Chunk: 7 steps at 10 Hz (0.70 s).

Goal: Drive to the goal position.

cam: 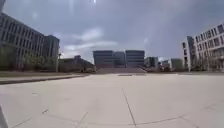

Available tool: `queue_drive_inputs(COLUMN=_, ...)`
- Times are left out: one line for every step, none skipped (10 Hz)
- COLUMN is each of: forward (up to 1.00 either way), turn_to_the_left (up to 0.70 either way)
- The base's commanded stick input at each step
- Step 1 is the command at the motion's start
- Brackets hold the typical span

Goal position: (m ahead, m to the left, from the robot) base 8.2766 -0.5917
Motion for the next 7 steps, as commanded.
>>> queue_drive_inputs(forward=1.00, turn_to_the_left=0.00)
queue_drive_inputs(forward=1.00, turn_to_the_left=0.00)
queue_drive_inputs(forward=1.00, turn_to_the_left=0.00)
queue_drive_inputs(forward=1.00, turn_to_the_left=0.00)
queue_drive_inputs(forward=1.00, turn_to_the_left=0.00)
queue_drive_inputs(forward=1.00, turn_to_the_left=0.00)
queue_drive_inputs(forward=1.00, turn_to_the_left=0.00)
